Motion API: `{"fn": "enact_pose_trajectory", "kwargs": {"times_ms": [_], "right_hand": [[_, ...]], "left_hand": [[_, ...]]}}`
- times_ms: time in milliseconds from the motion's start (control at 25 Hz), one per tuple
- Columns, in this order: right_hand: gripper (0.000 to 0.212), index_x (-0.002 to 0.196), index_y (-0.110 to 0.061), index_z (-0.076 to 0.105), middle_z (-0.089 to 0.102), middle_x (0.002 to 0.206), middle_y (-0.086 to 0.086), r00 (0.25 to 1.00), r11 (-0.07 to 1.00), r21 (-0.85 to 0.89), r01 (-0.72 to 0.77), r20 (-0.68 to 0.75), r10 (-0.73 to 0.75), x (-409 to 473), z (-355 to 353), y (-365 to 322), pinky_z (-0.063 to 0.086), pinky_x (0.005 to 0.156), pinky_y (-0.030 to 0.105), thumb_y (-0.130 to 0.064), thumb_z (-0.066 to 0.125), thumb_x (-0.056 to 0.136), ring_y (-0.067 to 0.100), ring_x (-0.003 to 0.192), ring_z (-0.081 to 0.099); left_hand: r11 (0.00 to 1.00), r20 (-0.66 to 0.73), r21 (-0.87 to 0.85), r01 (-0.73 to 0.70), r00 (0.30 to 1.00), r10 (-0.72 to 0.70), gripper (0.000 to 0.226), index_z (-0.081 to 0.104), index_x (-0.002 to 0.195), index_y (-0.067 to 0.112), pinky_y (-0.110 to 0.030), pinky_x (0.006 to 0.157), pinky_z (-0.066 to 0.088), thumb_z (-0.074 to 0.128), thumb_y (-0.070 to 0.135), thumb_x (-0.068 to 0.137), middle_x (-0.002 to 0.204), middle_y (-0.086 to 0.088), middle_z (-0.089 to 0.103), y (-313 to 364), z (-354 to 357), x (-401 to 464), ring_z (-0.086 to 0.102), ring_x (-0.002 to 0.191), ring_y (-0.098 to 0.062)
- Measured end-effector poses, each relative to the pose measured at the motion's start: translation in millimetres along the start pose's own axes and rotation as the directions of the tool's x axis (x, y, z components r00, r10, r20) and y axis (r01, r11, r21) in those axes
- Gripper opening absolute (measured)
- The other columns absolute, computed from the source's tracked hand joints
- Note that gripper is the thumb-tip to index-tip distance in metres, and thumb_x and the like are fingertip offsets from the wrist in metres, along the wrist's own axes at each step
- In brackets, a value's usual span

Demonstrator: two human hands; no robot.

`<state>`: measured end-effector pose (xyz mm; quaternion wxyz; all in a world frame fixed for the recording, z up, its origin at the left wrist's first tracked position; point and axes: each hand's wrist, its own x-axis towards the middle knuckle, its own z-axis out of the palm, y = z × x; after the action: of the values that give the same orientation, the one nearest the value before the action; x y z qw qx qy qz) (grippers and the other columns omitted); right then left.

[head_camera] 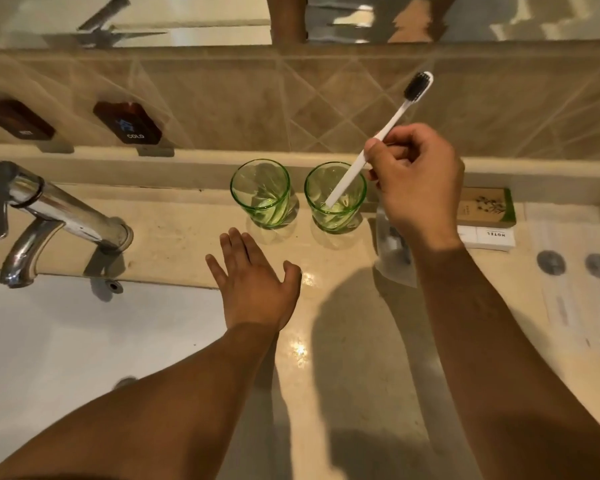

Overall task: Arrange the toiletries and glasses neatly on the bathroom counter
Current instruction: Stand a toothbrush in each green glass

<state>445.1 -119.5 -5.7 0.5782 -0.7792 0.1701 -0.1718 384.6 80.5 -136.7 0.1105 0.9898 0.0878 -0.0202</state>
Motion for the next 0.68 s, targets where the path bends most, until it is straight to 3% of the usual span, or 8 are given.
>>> {"fn": "enact_pose_trajectory", "kwargs": {"times_ms": [120,200,320,440,680], "right_hand": [[0.008,0.088,-0.021,0.07,0.066,0.068,-0.009,0.999,0.996,-0.082,0.026,0.032,-0.024,0.0,6.0,6.3,0.059,0.067,0.026,-0.028,0.071,0.092,0.004,0.064,0.066],[0.011,0.086,-0.022,0.07,0.066,0.065,-0.009,0.998,0.99,-0.14,0.033,0.06,-0.025,-1.9,11.2,11.7,0.055,0.059,0.018,-0.03,0.069,0.093,0.008,0.062,0.066],[0.015,0.087,-0.019,0.072,0.07,0.071,-0.006,0.996,0.984,-0.175,0.016,0.092,0.001,0.1,15.0,18.7,0.056,0.061,0.022,-0.032,0.067,0.094,0.012,0.067,0.069],[0.017,0.086,-0.021,0.073,0.068,0.07,-0.01,0.996,0.972,-0.233,0.023,0.095,-0.001,4.0,13.6,22.7,0.042,0.054,0.005,-0.034,0.067,0.094,-0.008,0.058,0.059],[0.017,0.082,-0.02,0.075,0.066,0.068,-0.012,0.997,0.979,-0.2,-0.035,0.06,0.048,5.6,12.6,27.0,0.036,0.052,0.003,-0.032,0.069,0.092,-0.011,0.053,0.052]], "left_hand": [[1.0,-0.002,0.0,0.003,1.0,-0.003,0.088,0.016,0.158,-0.001,-0.057,0.125,-0.003,0.032,0.055,0.091,0.168,-0.019,0.011,0.7,-0.9,-0.1,-0.002,0.157,-0.029],[1.0,0.006,0.006,0.006,1.0,-0.006,0.089,0.016,0.158,-0.001,-0.057,0.125,-0.002,0.032,0.055,0.091,0.168,-0.019,0.01,0.4,-1.6,0.2,-0.002,0.157,-0.029],[1.0,0.009,0.01,0.007,1.0,-0.007,0.089,0.016,0.158,-0.001,-0.057,0.125,-0.003,0.031,0.056,0.091,0.168,-0.019,0.01,1.2,-1.7,0.2,-0.003,0.157,-0.029],[1.0,0.011,0.002,0.005,1.0,-0.005,0.089,0.015,0.158,0.0,-0.056,0.125,-0.004,0.031,0.056,0.091,0.168,-0.019,0.009,1.3,-1.7,0.1,-0.003,0.157,-0.029],[1.0,0.011,-0.004,0.006,1.0,-0.006,0.089,0.015,0.158,0.0,-0.057,0.125,-0.003,0.03,0.057,0.091,0.168,-0.018,0.009,0.0,-0.3,1.4,-0.004,0.157,-0.029]]}}
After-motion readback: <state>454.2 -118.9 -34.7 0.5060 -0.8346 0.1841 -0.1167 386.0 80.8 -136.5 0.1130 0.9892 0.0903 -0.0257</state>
